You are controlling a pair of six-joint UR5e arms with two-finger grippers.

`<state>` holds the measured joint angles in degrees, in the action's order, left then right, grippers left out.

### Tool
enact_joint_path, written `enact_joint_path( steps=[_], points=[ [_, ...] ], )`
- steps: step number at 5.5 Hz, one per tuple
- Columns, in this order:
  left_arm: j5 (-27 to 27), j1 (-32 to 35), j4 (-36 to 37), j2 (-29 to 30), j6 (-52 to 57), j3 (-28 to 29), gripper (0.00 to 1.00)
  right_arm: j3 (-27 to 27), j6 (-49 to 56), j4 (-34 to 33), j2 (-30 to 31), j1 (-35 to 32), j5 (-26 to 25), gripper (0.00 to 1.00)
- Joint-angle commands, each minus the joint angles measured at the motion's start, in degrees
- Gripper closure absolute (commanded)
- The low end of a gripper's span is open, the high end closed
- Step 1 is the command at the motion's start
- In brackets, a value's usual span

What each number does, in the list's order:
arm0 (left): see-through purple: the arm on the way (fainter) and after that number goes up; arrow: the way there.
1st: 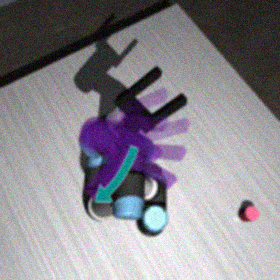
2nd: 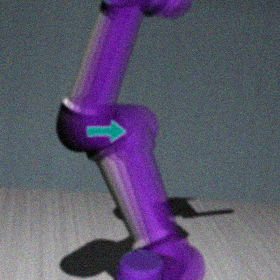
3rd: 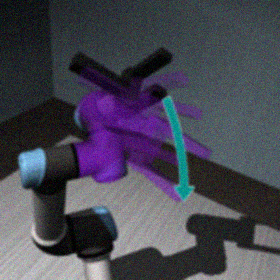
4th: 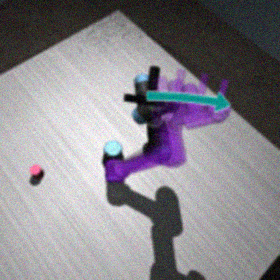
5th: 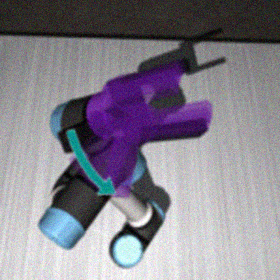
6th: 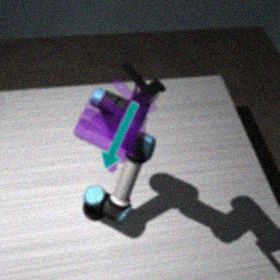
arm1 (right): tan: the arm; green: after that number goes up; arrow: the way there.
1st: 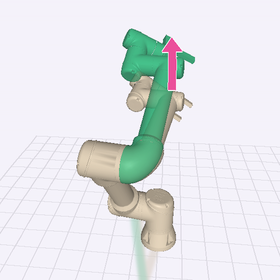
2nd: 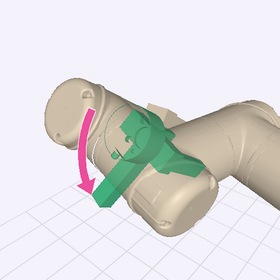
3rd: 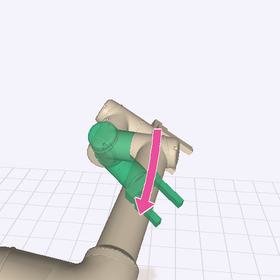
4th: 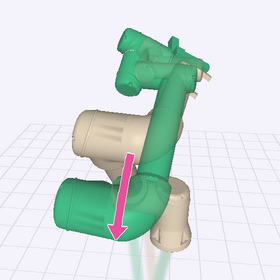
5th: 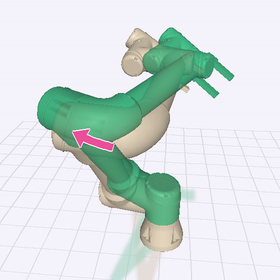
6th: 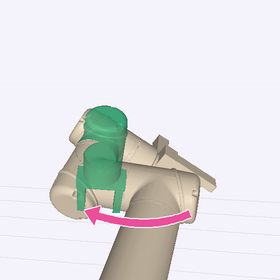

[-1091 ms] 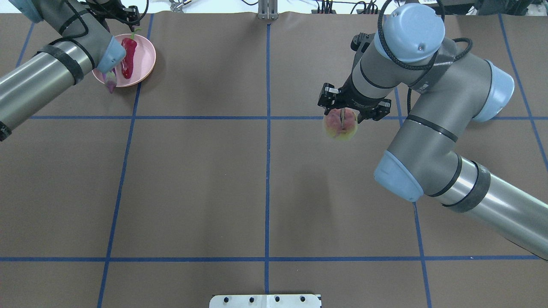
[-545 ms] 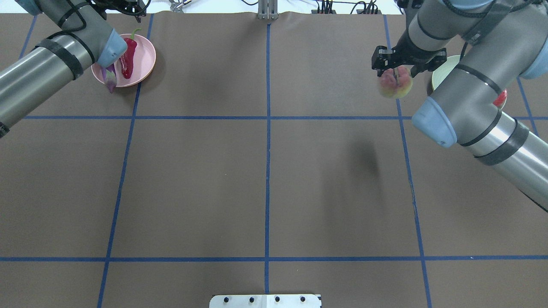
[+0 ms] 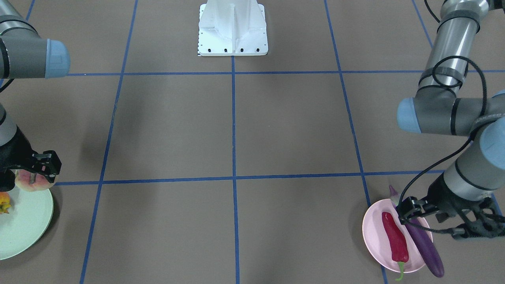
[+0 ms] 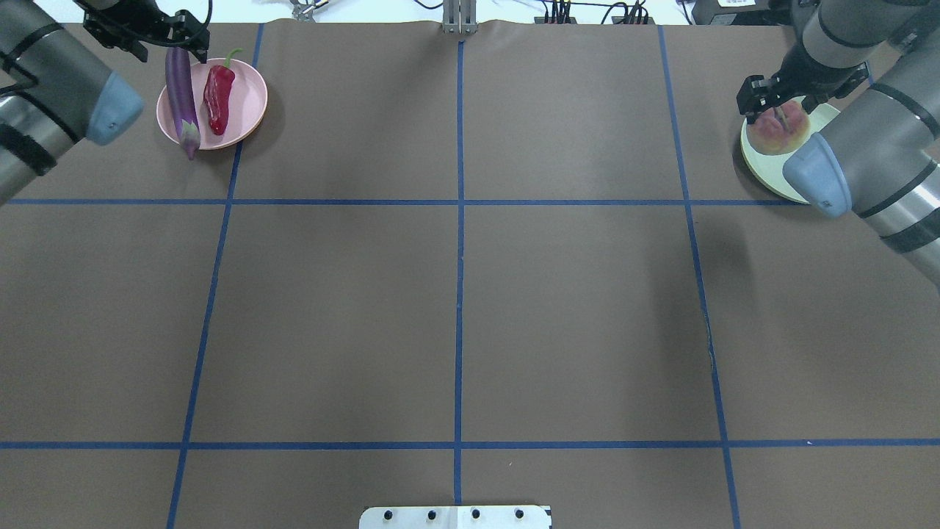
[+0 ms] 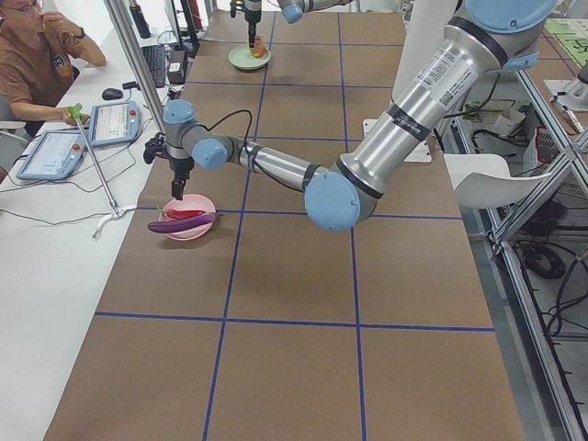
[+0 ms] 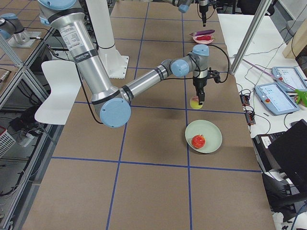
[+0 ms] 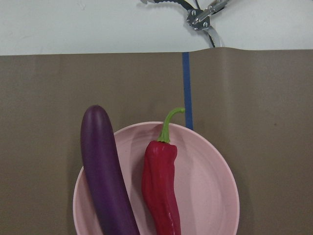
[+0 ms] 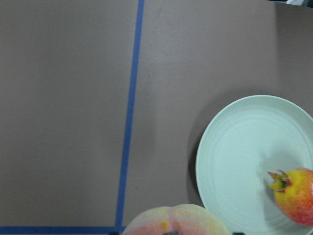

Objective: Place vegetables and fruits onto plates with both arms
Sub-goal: 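Release the peach on the green plate and withdraw both grippers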

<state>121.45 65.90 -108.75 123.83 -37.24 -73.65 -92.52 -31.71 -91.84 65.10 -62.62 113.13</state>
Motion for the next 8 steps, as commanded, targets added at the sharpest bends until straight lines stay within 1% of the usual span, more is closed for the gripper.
enact_joint_path(
  steps=[1, 2, 4, 5, 6, 7, 8],
  points=[
    [0.99, 1.95, 1.96, -7.54, 5.86, -8.25, 0.00, 13.94, 2.17, 15.53, 0.12, -1.62, -0.10, 1.00],
    [0.90, 1.87, 2.05, -7.81, 5.86, -8.52, 0.00, 16.73, 3.05, 16.94, -0.06, -1.80, -0.19, 1.00],
    [0.90, 1.87, 2.05, -7.90, 5.95, -8.52, 0.00, 18.33, 2.80, 16.86, -0.15, -1.45, -0.02, 1.00],
    [0.90, 1.87, 2.05, -7.90, 5.95, -8.44, 0.00, 18.95, 2.80, 16.95, -0.15, -1.45, 0.16, 0.42],
    [0.90, 1.87, 2.05, -7.82, 5.95, -8.35, 0.00, 18.78, 2.62, 16.95, -0.49, -1.28, 0.07, 0.01],
    [0.99, 1.87, 2.05, -7.82, 5.95, -8.35, 0.00, 18.61, 2.97, 16.87, -1.45, -1.36, 0.33, 0.00],
    [1.07, 2.39, 2.05, -7.82, 6.13, -8.44, 0.00, 17.91, 3.67, 16.52, -1.55, -3.19, 3.47, 0.00]
  ],
)
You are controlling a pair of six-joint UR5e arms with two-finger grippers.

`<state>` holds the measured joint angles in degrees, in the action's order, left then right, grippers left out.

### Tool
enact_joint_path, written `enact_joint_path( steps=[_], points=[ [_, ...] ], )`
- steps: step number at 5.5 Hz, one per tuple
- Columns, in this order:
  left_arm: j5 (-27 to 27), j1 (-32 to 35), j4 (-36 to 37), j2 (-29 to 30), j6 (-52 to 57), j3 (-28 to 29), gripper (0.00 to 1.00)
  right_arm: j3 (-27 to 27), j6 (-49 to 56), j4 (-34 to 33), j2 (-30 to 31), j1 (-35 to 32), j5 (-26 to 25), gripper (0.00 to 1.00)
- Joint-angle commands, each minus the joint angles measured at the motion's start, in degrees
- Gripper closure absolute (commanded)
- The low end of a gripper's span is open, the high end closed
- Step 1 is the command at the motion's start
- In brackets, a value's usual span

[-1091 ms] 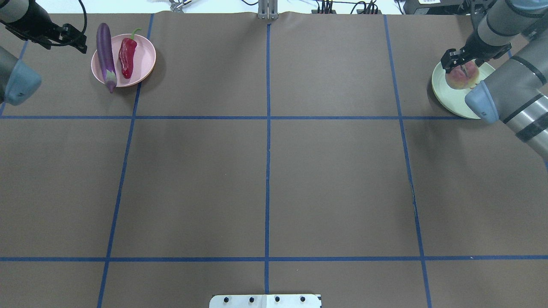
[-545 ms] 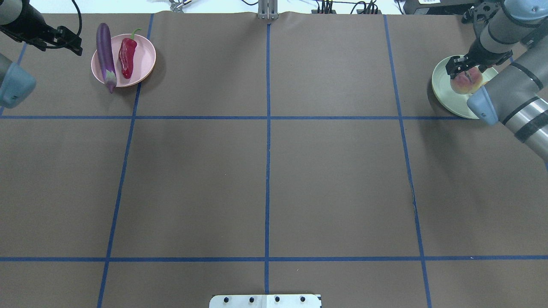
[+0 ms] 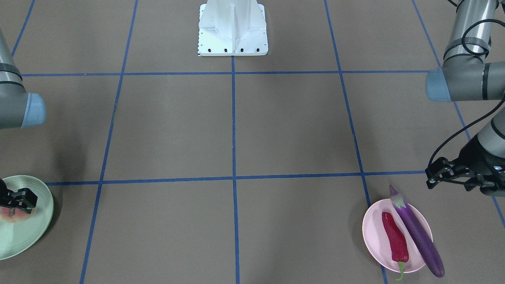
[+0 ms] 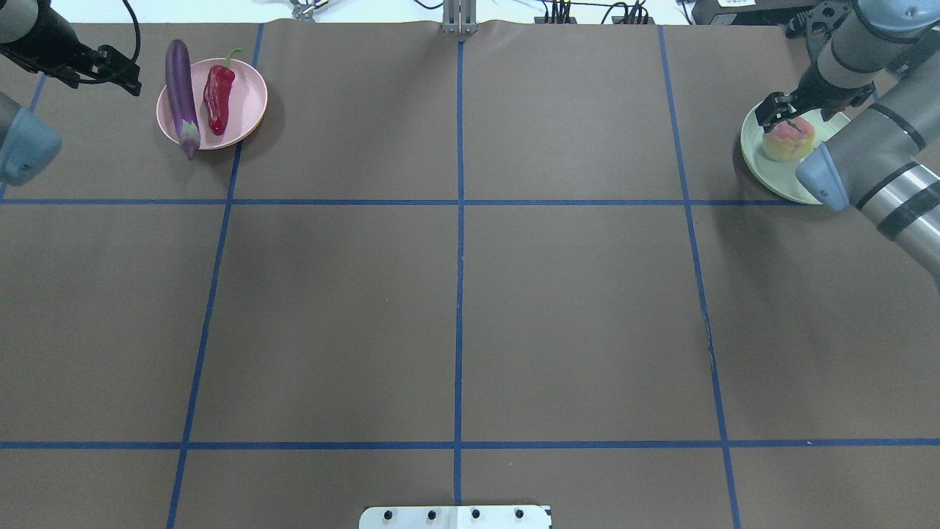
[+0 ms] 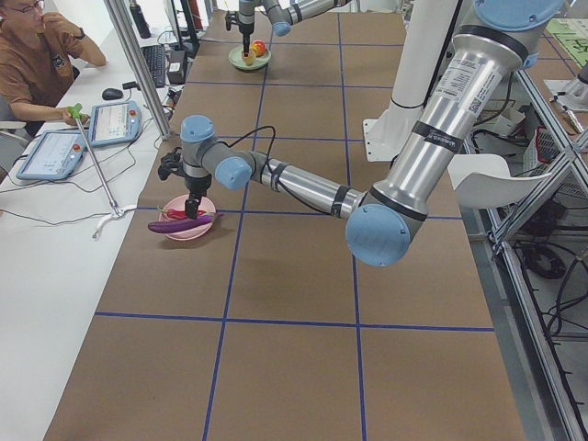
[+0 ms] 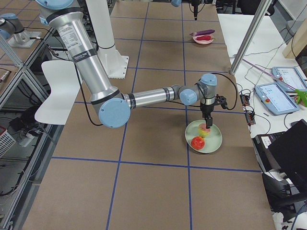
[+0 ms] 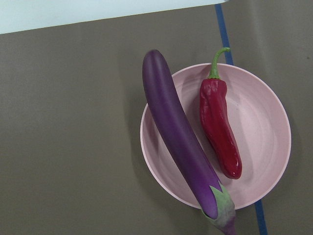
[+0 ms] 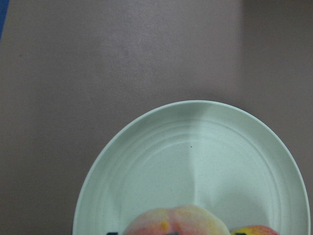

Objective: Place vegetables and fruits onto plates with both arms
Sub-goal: 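Release the peach on the green plate and withdraw both grippers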

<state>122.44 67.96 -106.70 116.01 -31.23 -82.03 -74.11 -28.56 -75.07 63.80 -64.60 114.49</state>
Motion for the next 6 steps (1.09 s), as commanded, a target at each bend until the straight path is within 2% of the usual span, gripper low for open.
enact_joint_path(
  steps=[1, 2, 3, 4, 5, 6],
  points=[
    [0.77, 1.98, 0.35, -1.56, 5.07, -0.49, 0.00, -2.86, 1.31, -1.04, 0.52, -4.28, 6.84, 0.00],
    [2.87, 6.35, 0.70, -6.71, 14.52, -4.33, 0.00, -7.49, 3.67, -5.48, 2.10, -7.35, 10.54, 0.00],
    [7.67, 12.05, 0.70, -13.20, 21.05, -7.32, 0.00, -16.15, 12.30, -13.27, 7.34, -9.38, 10.75, 0.00],
    [13.20, 16.54, 0.62, -17.27, 23.38, -9.18, 0.00, -24.24, 16.91, -21.09, 12.00, -11.84, 10.93, 0.00],
    [13.61, 17.89, 3.75, -20.79, 23.06, -11.63, 0.00, -28.85, 16.79, -21.43, 17.70, -14.04, 14.67, 0.00],
    [13.18, 20.25, 7.00, -21.78, 23.40, -11.40, 0.00, -28.63, 17.05, -21.09, 19.76, -15.19, 18.71, 0.00]
  ],
)
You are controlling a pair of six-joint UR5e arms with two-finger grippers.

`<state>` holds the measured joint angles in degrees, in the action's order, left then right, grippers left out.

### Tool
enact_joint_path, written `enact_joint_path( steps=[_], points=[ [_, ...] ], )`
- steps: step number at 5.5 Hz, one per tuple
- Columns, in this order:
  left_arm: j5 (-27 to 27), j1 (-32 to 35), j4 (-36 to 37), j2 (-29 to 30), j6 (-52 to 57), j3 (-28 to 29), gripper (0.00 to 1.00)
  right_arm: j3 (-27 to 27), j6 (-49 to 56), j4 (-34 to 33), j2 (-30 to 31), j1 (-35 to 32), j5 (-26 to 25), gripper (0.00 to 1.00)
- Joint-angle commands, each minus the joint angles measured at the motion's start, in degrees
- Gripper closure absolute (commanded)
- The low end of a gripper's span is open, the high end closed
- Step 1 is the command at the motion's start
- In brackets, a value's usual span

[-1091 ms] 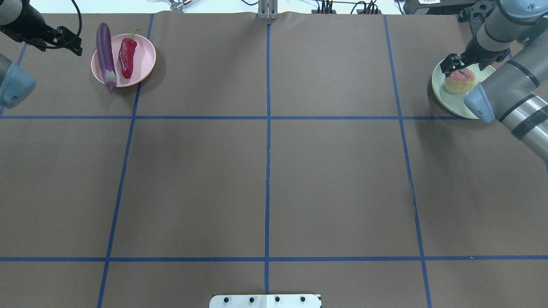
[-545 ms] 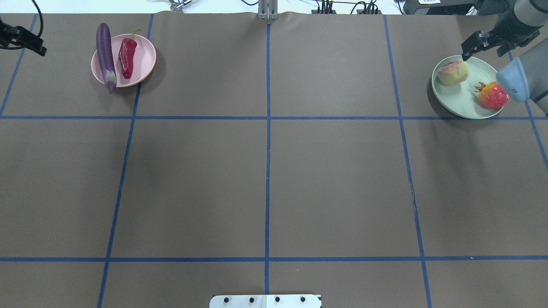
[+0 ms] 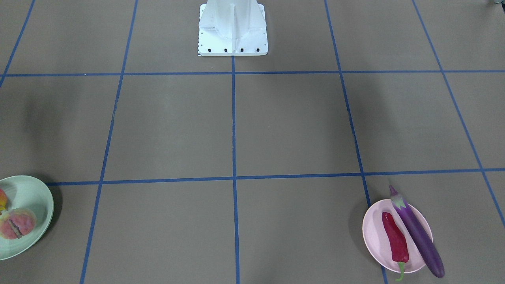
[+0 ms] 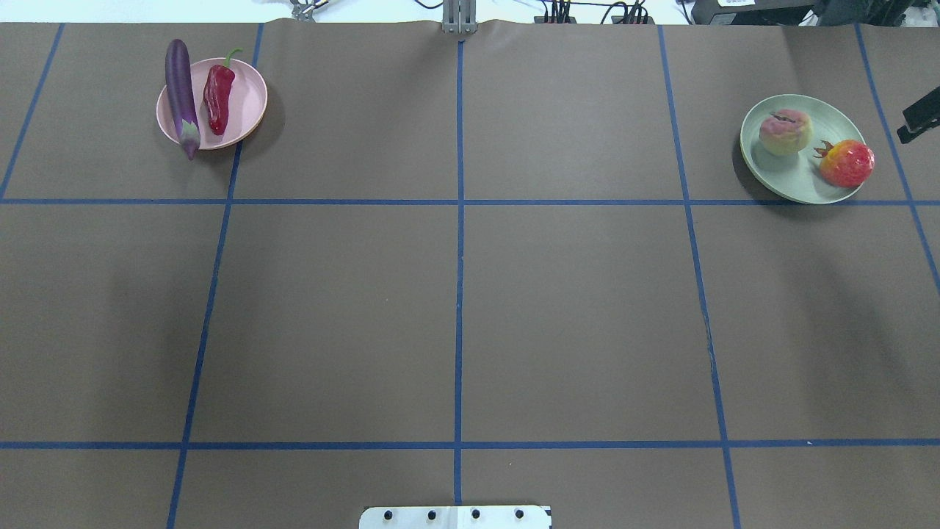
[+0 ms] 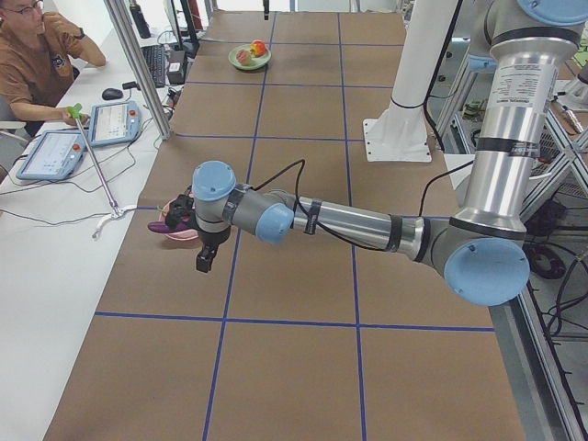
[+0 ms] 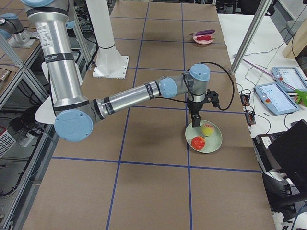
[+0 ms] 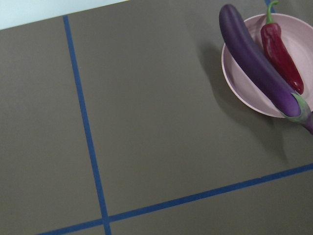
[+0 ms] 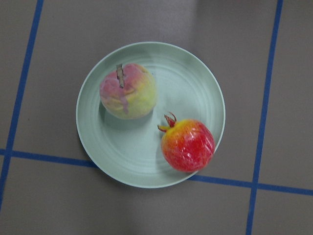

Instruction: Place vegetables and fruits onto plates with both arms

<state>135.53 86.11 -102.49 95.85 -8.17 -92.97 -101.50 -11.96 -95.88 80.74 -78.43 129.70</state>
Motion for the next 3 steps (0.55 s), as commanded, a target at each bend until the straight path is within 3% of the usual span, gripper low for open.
enact_joint_path(
  steps=[1, 3],
  points=[
    [0.09, 5.01, 1.43, -4.07, 0.70, -0.02, 0.00, -0.46, 0.36, -0.36, 4.15, -1.29, 3.63, 0.00],
    [-0.26, 6.27, 0.64, -8.73, 0.61, 0.60, 0.00, -0.45, -0.08, -0.36, 7.32, -2.26, 3.80, 0.00]
  ],
)
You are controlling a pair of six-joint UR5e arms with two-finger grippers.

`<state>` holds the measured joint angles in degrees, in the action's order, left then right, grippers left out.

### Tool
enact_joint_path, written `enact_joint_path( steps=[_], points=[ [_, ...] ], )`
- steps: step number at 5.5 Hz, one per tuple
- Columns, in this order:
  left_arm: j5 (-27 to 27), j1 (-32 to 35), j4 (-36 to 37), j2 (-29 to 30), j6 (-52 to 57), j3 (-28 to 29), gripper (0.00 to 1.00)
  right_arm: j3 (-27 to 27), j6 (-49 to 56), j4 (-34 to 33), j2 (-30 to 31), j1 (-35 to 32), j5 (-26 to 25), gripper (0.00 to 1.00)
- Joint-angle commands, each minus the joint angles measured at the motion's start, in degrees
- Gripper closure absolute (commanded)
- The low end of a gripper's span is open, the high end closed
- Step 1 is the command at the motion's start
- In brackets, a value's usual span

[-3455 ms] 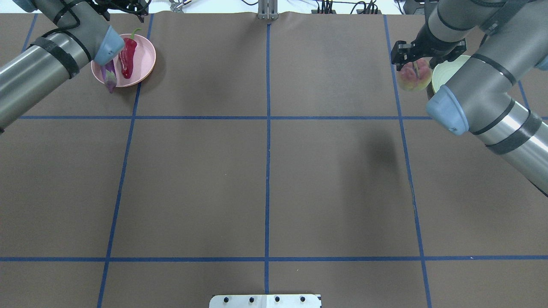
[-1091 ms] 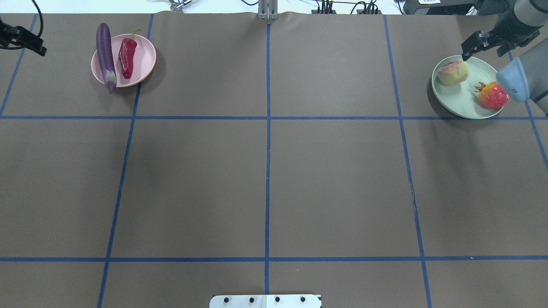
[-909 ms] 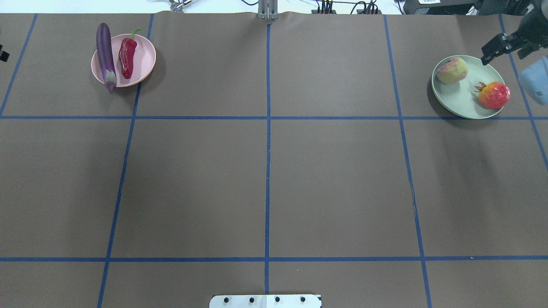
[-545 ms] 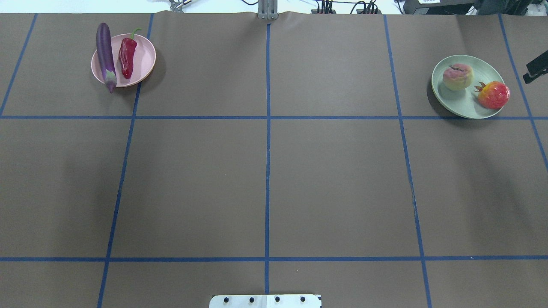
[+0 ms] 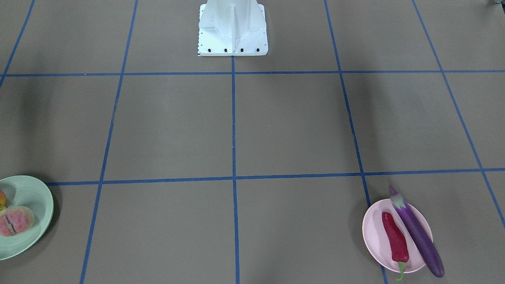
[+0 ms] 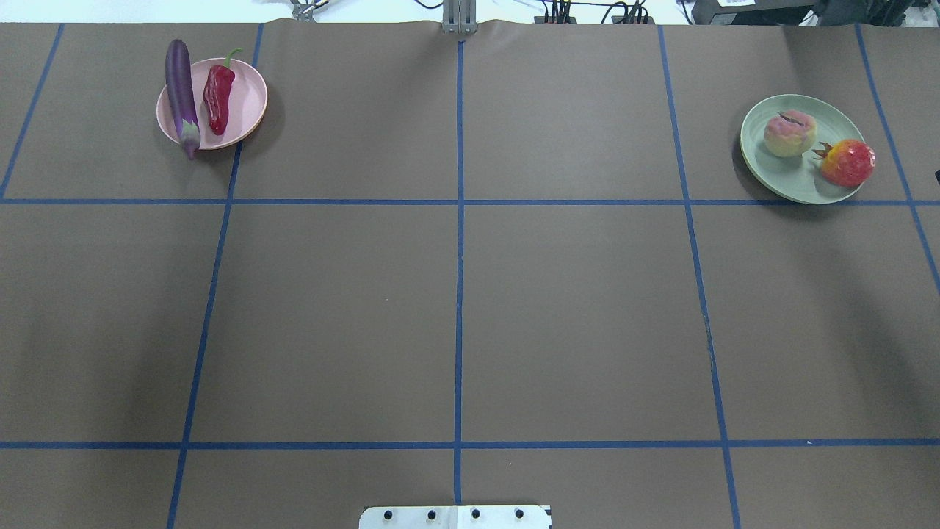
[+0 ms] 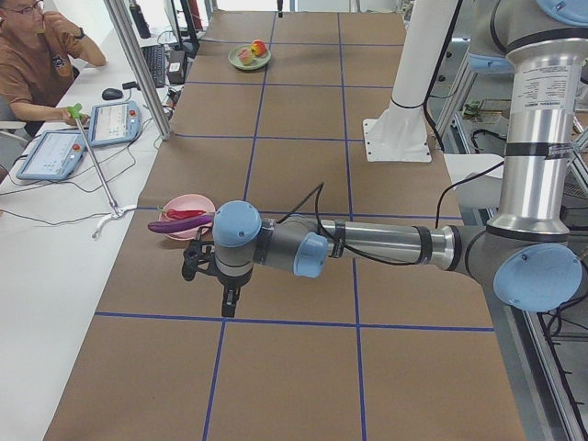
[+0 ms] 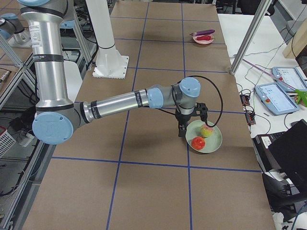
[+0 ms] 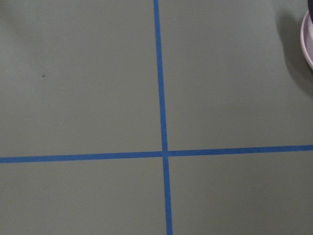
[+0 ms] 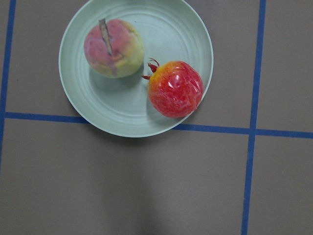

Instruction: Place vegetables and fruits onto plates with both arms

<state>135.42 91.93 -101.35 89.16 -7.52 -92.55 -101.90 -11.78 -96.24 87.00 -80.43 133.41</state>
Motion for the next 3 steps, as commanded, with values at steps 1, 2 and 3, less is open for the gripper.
enact_joint_path(
  steps=[1, 2, 3],
  points=[
    [-0.15, 0.18, -1.04, -5.46, 0.05, 0.00, 0.00, 0.20, -0.17, -0.09, 2.46, -3.38, 2.09, 0.00],
    [-0.59, 0.26, -1.04, -5.05, 0.05, -0.52, 0.00, 0.55, 1.40, -0.09, 4.65, -6.37, 7.42, 0.00],
    [-3.29, -0.52, -0.43, -4.62, 0.05, -0.79, 0.00, 1.34, 4.98, -0.01, 5.72, -8.23, 7.56, 0.00]
  ],
)
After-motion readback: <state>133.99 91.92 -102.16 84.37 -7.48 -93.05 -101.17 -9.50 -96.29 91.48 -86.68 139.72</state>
